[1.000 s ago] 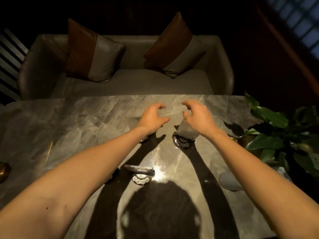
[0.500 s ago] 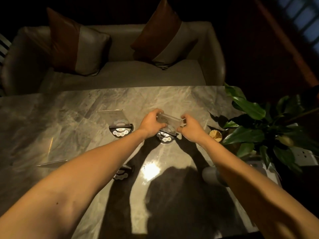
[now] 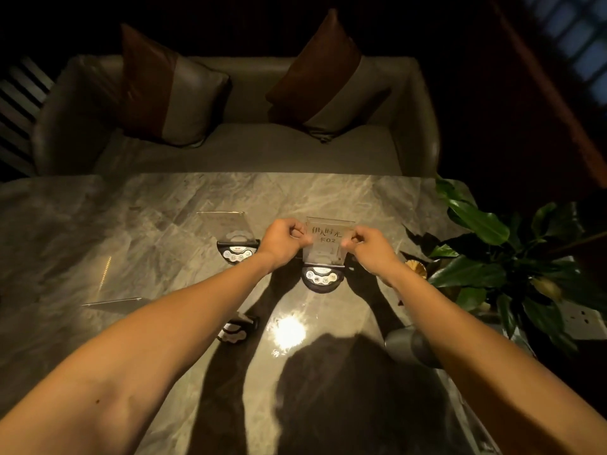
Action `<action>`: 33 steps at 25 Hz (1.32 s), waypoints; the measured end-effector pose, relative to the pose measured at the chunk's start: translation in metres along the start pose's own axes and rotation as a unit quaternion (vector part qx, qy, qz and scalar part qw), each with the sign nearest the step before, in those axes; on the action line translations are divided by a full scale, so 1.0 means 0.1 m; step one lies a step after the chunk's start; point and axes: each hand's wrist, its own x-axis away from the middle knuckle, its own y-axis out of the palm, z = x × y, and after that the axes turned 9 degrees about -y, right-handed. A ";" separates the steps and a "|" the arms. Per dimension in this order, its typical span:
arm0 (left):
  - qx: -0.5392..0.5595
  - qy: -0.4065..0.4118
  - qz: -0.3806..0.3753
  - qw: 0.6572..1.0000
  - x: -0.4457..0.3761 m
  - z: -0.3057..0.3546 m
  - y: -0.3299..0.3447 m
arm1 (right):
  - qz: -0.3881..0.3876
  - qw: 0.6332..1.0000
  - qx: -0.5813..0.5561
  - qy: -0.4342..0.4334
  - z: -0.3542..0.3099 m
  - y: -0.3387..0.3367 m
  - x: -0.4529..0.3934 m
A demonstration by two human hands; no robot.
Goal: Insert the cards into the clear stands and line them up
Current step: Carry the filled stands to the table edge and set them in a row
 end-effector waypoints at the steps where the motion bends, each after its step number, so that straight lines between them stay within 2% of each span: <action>1: 0.018 0.007 -0.001 1.000 0.02 0.03 -0.05 | 0.006 1.000 -0.022 0.001 -0.07 -0.03 0.03; 5: 0.081 0.035 0.004 0.996 0.15 0.31 -0.20 | 0.026 0.998 -0.049 -0.021 -0.32 -0.19 0.14; 12: 0.090 0.131 0.008 0.987 0.41 1.09 -0.41 | 0.115 0.991 -0.049 -0.058 -0.81 -0.70 0.25; 15: 0.095 0.150 0.023 0.984 0.43 1.40 -0.37 | 0.141 0.985 -0.049 -0.085 -0.93 -0.98 0.22; 20: 0.145 0.162 0.031 0.976 0.21 1.93 -0.08 | 0.139 0.982 -0.007 -0.124 -1.03 -1.65 0.00; 27: 0.138 0.171 0.044 0.975 -0.45 2.67 0.72 | 0.118 0.982 0.055 -0.139 -0.58 -2.76 -0.68; 33: 0.134 0.138 0.030 0.981 -1.18 2.87 1.52 | 0.104 0.982 0.111 -0.114 0.14 -3.27 -1.31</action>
